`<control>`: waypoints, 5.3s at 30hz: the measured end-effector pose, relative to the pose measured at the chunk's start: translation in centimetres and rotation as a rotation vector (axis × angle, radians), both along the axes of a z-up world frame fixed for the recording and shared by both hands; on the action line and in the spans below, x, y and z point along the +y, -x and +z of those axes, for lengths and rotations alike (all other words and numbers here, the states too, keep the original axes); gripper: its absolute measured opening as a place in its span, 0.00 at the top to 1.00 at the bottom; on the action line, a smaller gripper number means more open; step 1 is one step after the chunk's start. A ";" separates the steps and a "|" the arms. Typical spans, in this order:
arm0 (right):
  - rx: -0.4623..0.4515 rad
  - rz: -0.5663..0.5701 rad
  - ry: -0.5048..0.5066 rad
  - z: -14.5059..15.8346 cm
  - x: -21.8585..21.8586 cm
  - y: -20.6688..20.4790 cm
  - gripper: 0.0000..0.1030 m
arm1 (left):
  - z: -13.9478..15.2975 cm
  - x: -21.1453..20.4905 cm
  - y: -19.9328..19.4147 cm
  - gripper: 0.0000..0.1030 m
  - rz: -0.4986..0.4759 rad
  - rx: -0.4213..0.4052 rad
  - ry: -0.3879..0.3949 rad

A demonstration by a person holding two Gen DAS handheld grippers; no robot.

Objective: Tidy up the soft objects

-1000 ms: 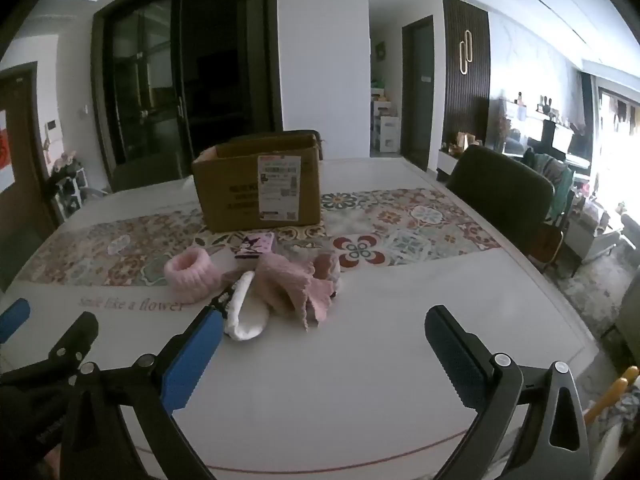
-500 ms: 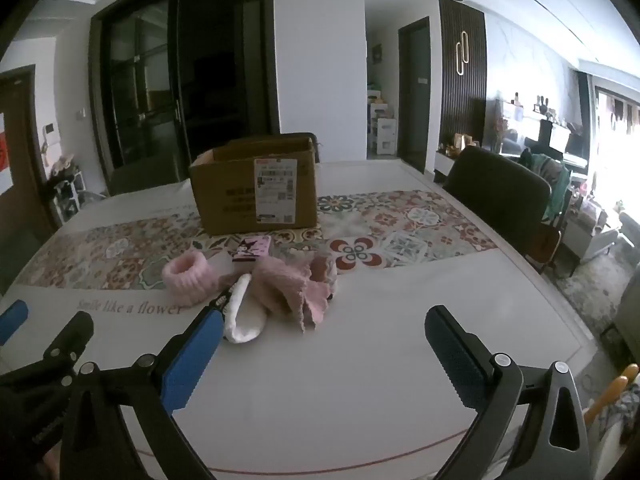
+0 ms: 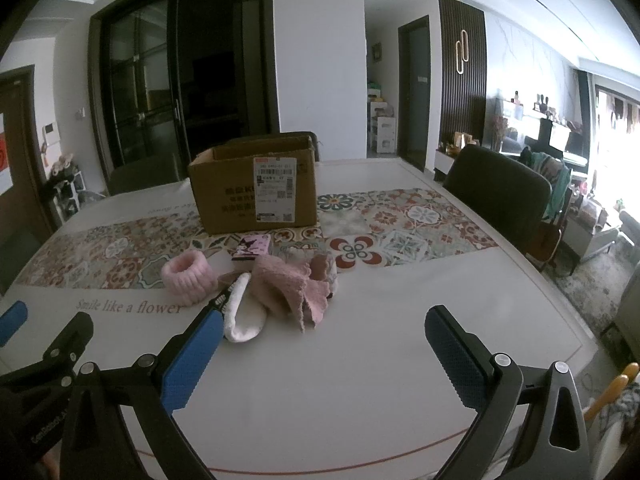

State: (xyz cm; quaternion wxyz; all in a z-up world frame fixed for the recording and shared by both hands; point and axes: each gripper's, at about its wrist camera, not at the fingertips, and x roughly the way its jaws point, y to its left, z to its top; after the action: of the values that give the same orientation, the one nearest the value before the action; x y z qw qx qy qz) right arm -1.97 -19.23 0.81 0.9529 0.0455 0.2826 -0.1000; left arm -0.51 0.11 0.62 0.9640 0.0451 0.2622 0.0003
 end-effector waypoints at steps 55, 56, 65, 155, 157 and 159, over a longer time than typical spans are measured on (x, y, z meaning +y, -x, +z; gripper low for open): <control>-0.003 -0.001 0.000 0.0 -0.1 0.0 0.01 | 0.4 0.2 0.2 0.00 -0.005 -0.017 0.005; -0.003 -0.001 -0.001 0.0 -0.1 0.0 0.01 | 0.3 0.1 0.2 0.00 -0.008 -0.016 0.004; 0.005 0.013 -0.007 -0.6 -0.7 -0.9 0.01 | -0.7 -1.3 -0.8 0.00 -0.072 -0.004 -0.002; -0.062 0.245 -0.086 2.8 -0.4 -13.7 0.91 | 2.2 -3.7 -14.3 0.81 -0.155 -0.030 0.104; -0.087 0.241 -0.077 3.8 -0.5 -14.2 0.91 | 3.0 -3.8 -15.1 0.81 -0.167 -0.039 0.110; -0.106 0.238 -0.063 4.7 -0.5 -14.8 0.91 | 3.7 -3.9 -15.8 0.81 -0.161 -0.060 0.097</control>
State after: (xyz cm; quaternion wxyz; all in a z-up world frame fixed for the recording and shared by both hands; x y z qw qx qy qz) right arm 12.80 -19.78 5.55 0.9697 0.0469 0.2383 0.0252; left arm 15.30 -3.79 4.31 0.9693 0.0191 0.2285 -0.0887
